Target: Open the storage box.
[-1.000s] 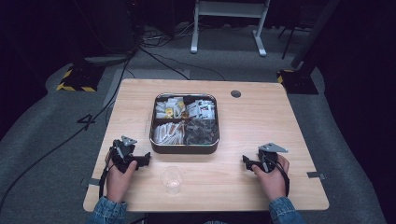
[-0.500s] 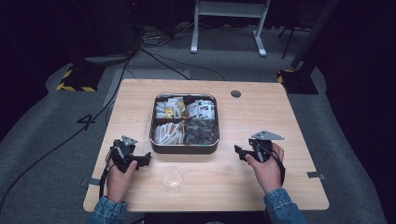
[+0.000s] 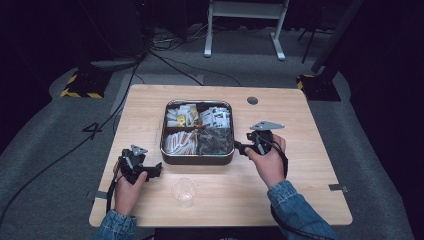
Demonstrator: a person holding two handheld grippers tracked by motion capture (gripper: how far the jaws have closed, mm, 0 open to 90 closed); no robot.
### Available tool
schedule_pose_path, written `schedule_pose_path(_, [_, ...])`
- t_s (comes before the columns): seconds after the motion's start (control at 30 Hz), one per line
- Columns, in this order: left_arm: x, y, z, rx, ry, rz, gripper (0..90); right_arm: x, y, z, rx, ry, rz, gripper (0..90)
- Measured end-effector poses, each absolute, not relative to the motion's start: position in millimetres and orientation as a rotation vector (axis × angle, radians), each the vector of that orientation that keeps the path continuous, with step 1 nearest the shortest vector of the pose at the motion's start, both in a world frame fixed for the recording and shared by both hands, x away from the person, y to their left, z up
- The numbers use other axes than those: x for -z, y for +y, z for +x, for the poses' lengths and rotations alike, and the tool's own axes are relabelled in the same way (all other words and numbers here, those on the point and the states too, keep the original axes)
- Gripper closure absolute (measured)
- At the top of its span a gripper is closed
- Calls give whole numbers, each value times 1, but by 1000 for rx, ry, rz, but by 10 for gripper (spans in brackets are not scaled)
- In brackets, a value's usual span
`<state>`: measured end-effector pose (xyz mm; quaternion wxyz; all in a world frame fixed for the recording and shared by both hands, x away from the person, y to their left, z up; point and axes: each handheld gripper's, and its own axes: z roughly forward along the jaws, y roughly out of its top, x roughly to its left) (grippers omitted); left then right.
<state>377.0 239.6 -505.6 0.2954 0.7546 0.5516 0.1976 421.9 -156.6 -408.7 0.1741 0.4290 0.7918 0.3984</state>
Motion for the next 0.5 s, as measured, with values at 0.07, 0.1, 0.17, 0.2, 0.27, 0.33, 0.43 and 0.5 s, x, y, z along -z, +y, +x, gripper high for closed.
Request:
schedule_pose_path(0.07, [505,240,377,-521,1469,2010,3,404,-150,428,-1149,2259,1223,393])
schedule_pose_path(0.1, [505,240,377,-522,1468,2010,3,403,-148,430,-1161,2262,1221,396])
schedule_pose_path(0.17, [506,240,377,-525,1469,2007,3,399,-142,435,-1170,2265,1221,395])
schedule_pose_path(0.2, [506,240,377,-525,1469,2007,3,397,-138,438,-1170,2264,1221,394])
schedule_pose_path(0.27, [505,240,377,-522,1468,2010,3,393,-129,444,-1179,2258,1216,384])
schedule_pose_path(0.33, [506,240,377,-526,1467,2009,3,392,-122,448,-1183,2251,1213,367])
schedule_pose_path(0.43, [506,240,377,-526,1468,2008,3,392,-111,454,-1200,2217,1218,339])
schedule_pose_path(0.5, [506,240,377,-525,1469,2008,3,393,-104,458,-1218,2203,1224,331])
